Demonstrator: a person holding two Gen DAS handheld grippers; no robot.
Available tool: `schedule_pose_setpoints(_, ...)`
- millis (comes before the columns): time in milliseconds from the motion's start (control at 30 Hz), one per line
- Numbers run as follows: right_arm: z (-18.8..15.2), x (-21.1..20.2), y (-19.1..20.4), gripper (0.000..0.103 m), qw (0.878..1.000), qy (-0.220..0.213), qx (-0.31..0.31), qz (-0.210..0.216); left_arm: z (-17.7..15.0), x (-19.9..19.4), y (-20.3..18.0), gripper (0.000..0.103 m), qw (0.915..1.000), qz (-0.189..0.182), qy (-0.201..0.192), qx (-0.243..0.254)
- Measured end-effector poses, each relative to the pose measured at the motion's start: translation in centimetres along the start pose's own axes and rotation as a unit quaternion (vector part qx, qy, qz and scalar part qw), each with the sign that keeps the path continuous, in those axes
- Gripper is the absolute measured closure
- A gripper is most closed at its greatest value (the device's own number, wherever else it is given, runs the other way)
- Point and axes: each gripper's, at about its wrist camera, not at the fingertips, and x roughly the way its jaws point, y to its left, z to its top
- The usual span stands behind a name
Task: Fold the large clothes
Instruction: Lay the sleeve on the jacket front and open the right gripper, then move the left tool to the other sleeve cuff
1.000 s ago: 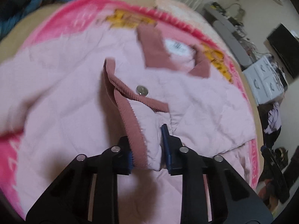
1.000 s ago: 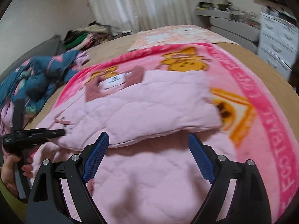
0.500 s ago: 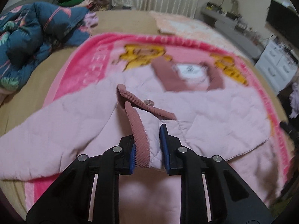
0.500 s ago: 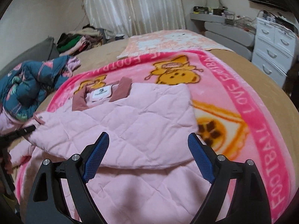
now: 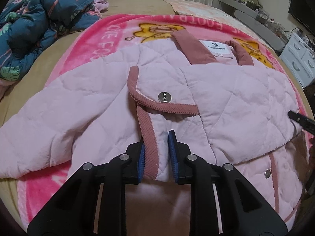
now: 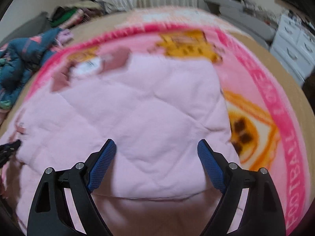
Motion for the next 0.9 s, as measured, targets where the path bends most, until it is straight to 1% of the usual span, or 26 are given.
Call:
schedule_pose_setpoints(67, -0.3, 0.7, -0.7, 0.018, 1.0, 0.002, 0.016, 0.008, 0.0, 0.1, 0.0, 0.087, 1.0, -0.003, 0.0, -0.003)
schedule_pose_setpoints(167, -0.1, -0.2, 0.0, 0.019, 1.0, -0.001, 0.012, -0.001, -0.1, -0.4, 0.0, 0.086, 1.0, -0.001, -0.003, -0.006)
schedule_pose_setpoints(200, -0.2, -0.8, 0.1, 0.019, 1.0, -0.005, 0.015, 0.007, -0.1, -0.7, 0.2, 0.086, 0.9999, -0.003, -0.003, -0.011)
schedule_pose_setpoints(267, -0.3, -1.9, 0.4, 0.018, 0.999, -0.014, 0.02, 0.026, -0.1, -1.2, 0.4, 0.081, 0.9998, -0.007, -0.002, -0.017)
schedule_pose_setpoints(333, -0.6, -3.0, 0.8, 0.016, 0.999, -0.022, 0.026, 0.042, -0.3, -1.7, 0.8, 0.068, 0.9996, -0.012, 0.004, -0.024)
schedule_pose_setpoints(367, -0.8, -3.5, 1.2, 0.012, 0.998, -0.025, 0.027, 0.048, -0.4, -2.1, 1.0, 0.065, 0.9995, -0.014, 0.004, -0.027)
schedule_pose_setpoints(400, -1.2, -4.2, 1.7, 0.01, 0.997, -0.032, 0.026, 0.058, -0.5, -2.5, 1.1, 0.055, 0.9995, -0.016, 0.001, -0.029)
schedule_pose_setpoints(433, -1.5, -4.7, 2.3, 0.007, 0.997, -0.037, 0.023, 0.064, -0.6, -2.8, 1.3, 0.041, 0.9994, -0.015, -0.002, -0.032)
schedule_pose_setpoints(467, -1.7, -5.1, 2.8, 0.006, 0.997, -0.041, 0.02, 0.067, -0.7, -3.2, 1.7, 0.035, 0.9992, -0.012, -0.006, -0.037)
schedule_pose_setpoints(500, -1.9, -5.5, 3.4, 0.006, 0.996, -0.043, 0.015, 0.072, -0.8, -3.4, 1.9, 0.025, 0.9991, -0.01, -0.007, -0.04)
schedule_pose_setpoints(533, -2.2, -5.9, 4.1, 0.006, 0.996, -0.046, 0.008, 0.077, -0.9, -3.8, 2.3, 0.018, 0.9988, -0.01, -0.009, -0.046)
schedule_pose_setpoints(600, -2.4, -6.6, 5.4, 0.005, 0.995, -0.05, -0.001, 0.082, -1.1, -4.3, 3.0, 0.009, 0.9983, -0.008, -0.013, -0.056)
schedule_pose_setpoints(633, -2.6, -6.9, 6.2, 0.005, 0.995, -0.052, -0.008, 0.086, -1.3, -4.8, 3.5, 0.009, 0.9978, -0.005, -0.02, -0.063)
schedule_pose_setpoints(767, -3.0, -8.2, 9.1, 0.005, 0.993, -0.062, -0.036, 0.092, -1.6, -5.8, 5.0, 0.009, 0.9966, 0.007, -0.026, -0.078)
schedule_pose_setpoints(900, -3.1, -9.3, 12.0, 0.005, 0.991, -0.071, -0.067, 0.093, -2.1, -7.0, 7.6, 0.009, 0.9933, 0.027, -0.039, -0.105)
